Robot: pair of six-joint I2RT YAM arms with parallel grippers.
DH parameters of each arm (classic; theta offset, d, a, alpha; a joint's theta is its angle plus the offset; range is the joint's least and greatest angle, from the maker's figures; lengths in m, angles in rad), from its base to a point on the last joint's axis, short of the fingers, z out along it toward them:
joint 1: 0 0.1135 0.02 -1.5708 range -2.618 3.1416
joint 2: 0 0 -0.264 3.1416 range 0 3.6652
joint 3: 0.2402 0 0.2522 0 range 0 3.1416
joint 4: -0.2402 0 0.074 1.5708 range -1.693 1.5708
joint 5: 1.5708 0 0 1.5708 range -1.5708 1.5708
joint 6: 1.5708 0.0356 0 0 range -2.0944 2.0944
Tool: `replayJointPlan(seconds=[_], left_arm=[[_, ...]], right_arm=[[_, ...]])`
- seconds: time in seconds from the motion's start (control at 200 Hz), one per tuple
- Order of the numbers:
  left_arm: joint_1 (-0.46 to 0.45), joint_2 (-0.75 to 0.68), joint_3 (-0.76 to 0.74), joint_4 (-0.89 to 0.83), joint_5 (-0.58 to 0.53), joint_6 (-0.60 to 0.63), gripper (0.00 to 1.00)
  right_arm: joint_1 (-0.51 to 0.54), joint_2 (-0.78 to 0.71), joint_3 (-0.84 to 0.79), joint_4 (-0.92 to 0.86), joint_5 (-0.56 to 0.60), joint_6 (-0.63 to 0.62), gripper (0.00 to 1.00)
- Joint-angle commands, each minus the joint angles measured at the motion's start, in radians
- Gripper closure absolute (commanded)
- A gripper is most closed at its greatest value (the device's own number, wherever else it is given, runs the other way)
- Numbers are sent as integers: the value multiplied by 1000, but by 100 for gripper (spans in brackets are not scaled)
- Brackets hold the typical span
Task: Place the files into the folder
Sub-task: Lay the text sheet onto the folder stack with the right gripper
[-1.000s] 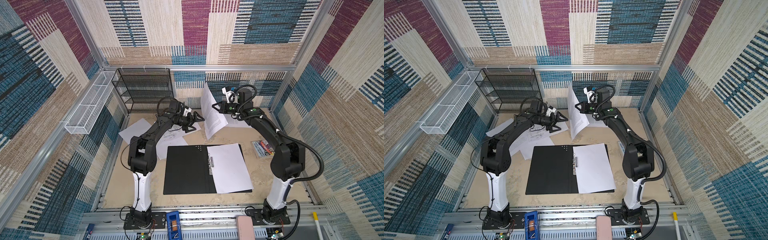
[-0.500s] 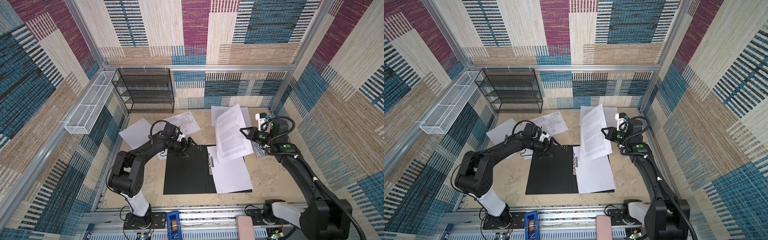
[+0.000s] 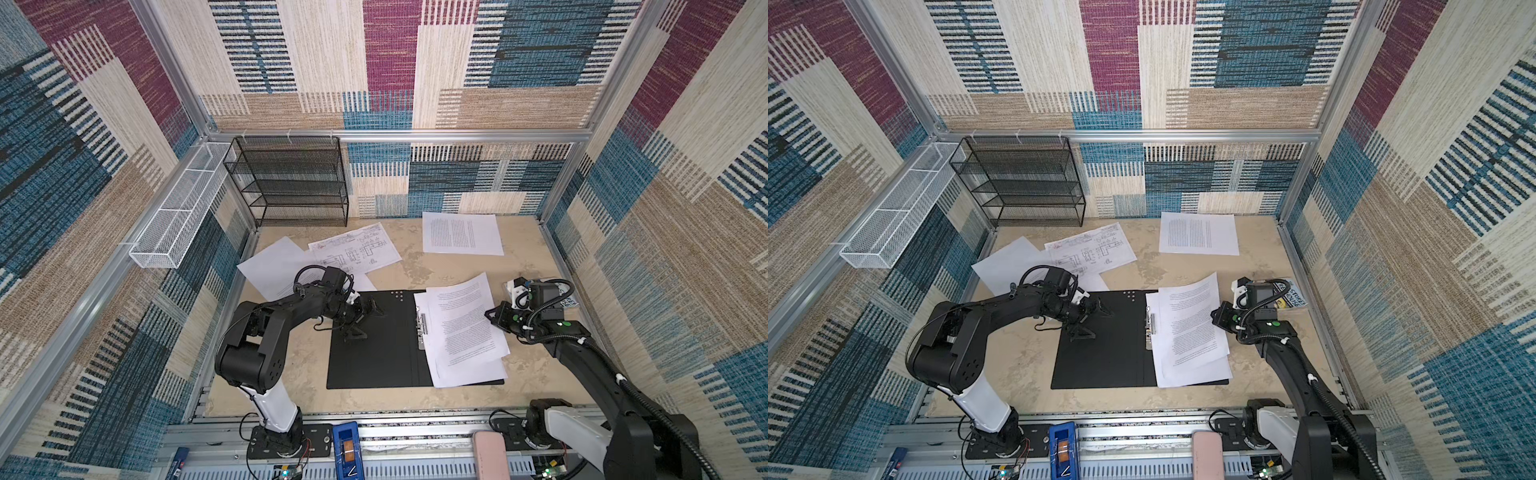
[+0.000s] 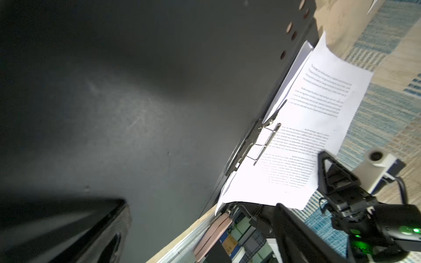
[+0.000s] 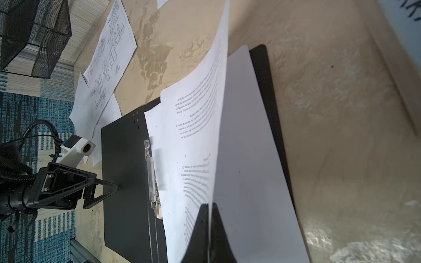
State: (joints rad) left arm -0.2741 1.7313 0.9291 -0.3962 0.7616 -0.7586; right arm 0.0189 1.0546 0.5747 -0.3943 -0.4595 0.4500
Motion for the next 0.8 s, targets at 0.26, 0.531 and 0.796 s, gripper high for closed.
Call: replayJointPlan(seconds=[0.26, 0.531, 0.796], left_arm=[[101, 17, -110, 63, -71, -91, 2], [107, 28, -116, 77, -63, -90, 2], [108, 25, -117, 75, -58, -87, 2]], right_arm=[[95, 65, -51, 111, 33, 12, 100], [98, 60, -64, 95, 81, 4, 100], [99, 70, -77, 127, 55, 11, 99]])
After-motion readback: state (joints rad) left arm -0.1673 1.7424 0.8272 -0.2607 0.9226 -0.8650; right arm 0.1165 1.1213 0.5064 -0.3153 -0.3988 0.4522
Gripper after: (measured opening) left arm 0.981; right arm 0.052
